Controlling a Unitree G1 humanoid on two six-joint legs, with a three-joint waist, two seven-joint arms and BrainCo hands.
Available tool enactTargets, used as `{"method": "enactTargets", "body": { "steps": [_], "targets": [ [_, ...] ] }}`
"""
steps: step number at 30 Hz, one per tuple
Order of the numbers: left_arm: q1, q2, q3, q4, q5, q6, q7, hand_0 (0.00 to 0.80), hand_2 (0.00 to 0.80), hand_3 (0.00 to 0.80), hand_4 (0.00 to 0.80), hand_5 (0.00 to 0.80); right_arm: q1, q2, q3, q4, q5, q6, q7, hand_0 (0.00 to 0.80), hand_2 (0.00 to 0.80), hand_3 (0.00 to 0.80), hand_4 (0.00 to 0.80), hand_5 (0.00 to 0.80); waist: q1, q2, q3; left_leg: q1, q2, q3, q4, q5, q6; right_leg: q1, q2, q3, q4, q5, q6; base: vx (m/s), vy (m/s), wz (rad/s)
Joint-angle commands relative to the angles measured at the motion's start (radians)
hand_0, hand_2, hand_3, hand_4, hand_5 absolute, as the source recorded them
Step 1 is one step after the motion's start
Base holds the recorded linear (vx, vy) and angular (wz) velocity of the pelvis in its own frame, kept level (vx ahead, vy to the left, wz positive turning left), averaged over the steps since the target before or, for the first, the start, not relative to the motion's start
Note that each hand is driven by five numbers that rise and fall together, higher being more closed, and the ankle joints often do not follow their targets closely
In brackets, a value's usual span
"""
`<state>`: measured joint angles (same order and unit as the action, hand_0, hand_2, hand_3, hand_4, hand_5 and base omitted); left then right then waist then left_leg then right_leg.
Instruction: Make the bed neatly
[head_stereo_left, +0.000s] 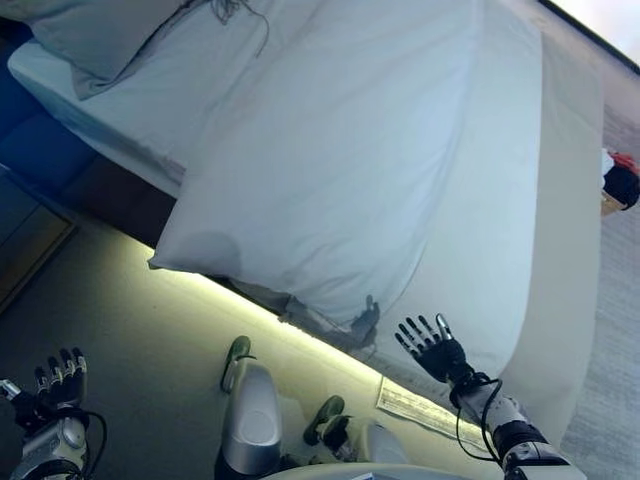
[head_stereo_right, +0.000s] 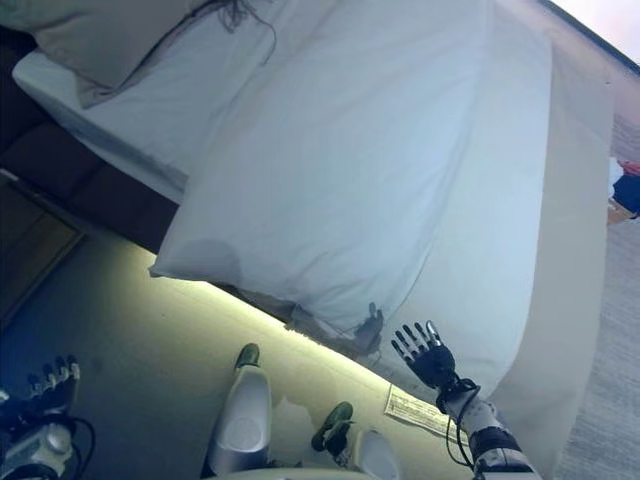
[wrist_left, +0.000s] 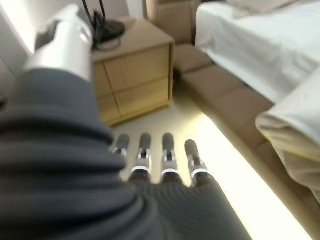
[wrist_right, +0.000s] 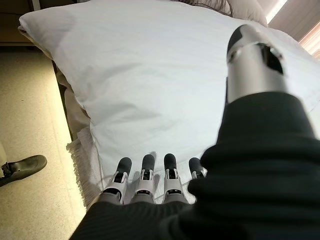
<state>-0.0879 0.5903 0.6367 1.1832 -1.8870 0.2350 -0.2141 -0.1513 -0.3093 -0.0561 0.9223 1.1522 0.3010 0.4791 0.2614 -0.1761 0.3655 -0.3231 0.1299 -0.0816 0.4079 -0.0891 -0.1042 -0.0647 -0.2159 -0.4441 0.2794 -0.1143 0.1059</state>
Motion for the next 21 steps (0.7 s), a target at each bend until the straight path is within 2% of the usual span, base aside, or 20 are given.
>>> {"method": "enactTargets", "body": {
  "steps": [1,3,6,8,9,11,13,15,18,21],
  "targets": [
    [0.034,0.030,-0.014,0.054,0.141,-0.007,0.004,0.000,0.000,0.000,0.000,0.000,-0.005,0.003,0.022,-0.055,0.038,0.010,0.019,0.000,0.000,0.000,0.000,0.000,0.009,-0.014,-0.012,0.072,-0.005,0.013,-0.008,-0.071,0.042,-0.020,-0.097,0.043,0.041,0.114,0.048,0.066,-0.044,-0.06],
    [0.036,0.032,-0.015,0.072,0.241,-0.056,0.006,0.000,0.000,0.000,0.000,0.000,0.002,0.009,0.028,-0.058,0.029,0.018,0.029,0.000,0.000,0.000,0.000,0.000,-0.001,-0.014,-0.027,0.098,0.000,0.027,-0.029,-0.065,0.042,-0.006,-0.095,0.050,0.023,0.123,0.055,0.075,-0.048,-0.09],
    [0.033,0.039,-0.041,0.090,0.596,-0.209,0.060,0.000,0.000,0.000,0.000,0.000,0.009,0.017,0.037,-0.051,-0.009,0.033,0.034,0.000,0.000,0.000,0.000,0.000,-0.019,-0.010,-0.060,0.149,0.007,0.052,-0.079,-0.049,0.040,0.022,-0.088,0.060,-0.018,0.144,0.065,0.106,-0.076,-0.13],
    [0.030,0.039,-0.085,0.085,0.758,-0.269,0.100,0.000,0.000,0.000,0.000,0.000,0.016,0.013,0.044,-0.047,-0.038,0.036,0.037,0.000,0.000,0.000,0.000,0.000,-0.028,-0.006,-0.077,0.178,0.008,0.066,-0.116,-0.035,0.039,0.038,-0.085,0.064,-0.048,0.163,0.071,0.091,-0.088,-0.07],
    [0.030,0.033,-0.139,0.076,0.879,-0.305,0.124,0.000,0.000,0.000,0.000,0.000,0.024,0.008,0.055,-0.052,-0.077,0.033,0.034,0.000,0.000,0.000,0.000,0.000,-0.038,-0.002,-0.094,0.199,0.008,0.080,-0.147,-0.021,0.038,0.047,-0.083,0.069,-0.072,0.184,0.077,0.084,-0.094,-0.10],
    [0.041,0.011,-0.222,0.060,0.989,-0.341,0.164,0.000,0.000,0.000,0.000,0.000,0.037,-0.010,0.074,-0.060,-0.129,0.035,0.037,0.000,0.000,0.000,0.000,0.000,-0.054,0.007,-0.119,0.232,0.010,0.104,-0.203,0.006,0.036,0.056,-0.077,0.078,-0.107,0.216,0.083,0.077,-0.091,-0.15],
    [0.056,-0.024,-0.323,0.056,1.123,-0.371,0.201,0.000,0.000,0.000,0.000,0.000,0.054,-0.029,0.094,-0.045,-0.206,0.051,0.054,0.000,0.000,0.000,0.000,0.000,-0.072,0.022,-0.156,0.272,0.008,0.135,-0.283,0.046,0.034,0.072,-0.064,0.083,-0.161,0.244,0.085,0.083,-0.077,-0.30],
    [0.060,-0.047,-0.374,0.057,1.218,-0.372,0.235,0.000,0.000,0.000,0.000,0.000,0.064,-0.038,0.103,-0.026,-0.254,0.052,0.070,0.000,0.000,0.000,0.000,0.000,-0.084,0.031,-0.183,0.294,0.005,0.155,-0.330,0.071,0.032,0.079,-0.059,0.084,-0.194,0.257,0.081,0.094,-0.055,-0.35],
    [0.051,-0.101,-0.479,0.065,1.378,-0.355,0.276,0.000,0.000,0.000,0.000,0.000,0.078,-0.045,0.121,0.027,-0.333,0.004,0.074,0.000,0.000,0.000,0.000,0.000,-0.109,0.061,-0.227,0.346,-0.003,0.187,-0.418,0.105,0.027,0.100,-0.047,0.082,-0.253,0.269,0.077,0.100,-0.044,-0.33],
    [0.049,-0.157,-0.582,0.072,1.546,-0.331,0.260,0.000,0.000,0.000,0.000,0.000,0.099,-0.033,0.131,0.089,-0.350,-0.059,0.048,0.000,0.000,0.000,0.000,0.000,-0.133,0.092,-0.260,0.381,-0.010,0.209,-0.484,0.128,0.022,0.119,-0.034,0.083,-0.309,0.270,0.076,0.086,-0.047,-0.27]
  ]
}}
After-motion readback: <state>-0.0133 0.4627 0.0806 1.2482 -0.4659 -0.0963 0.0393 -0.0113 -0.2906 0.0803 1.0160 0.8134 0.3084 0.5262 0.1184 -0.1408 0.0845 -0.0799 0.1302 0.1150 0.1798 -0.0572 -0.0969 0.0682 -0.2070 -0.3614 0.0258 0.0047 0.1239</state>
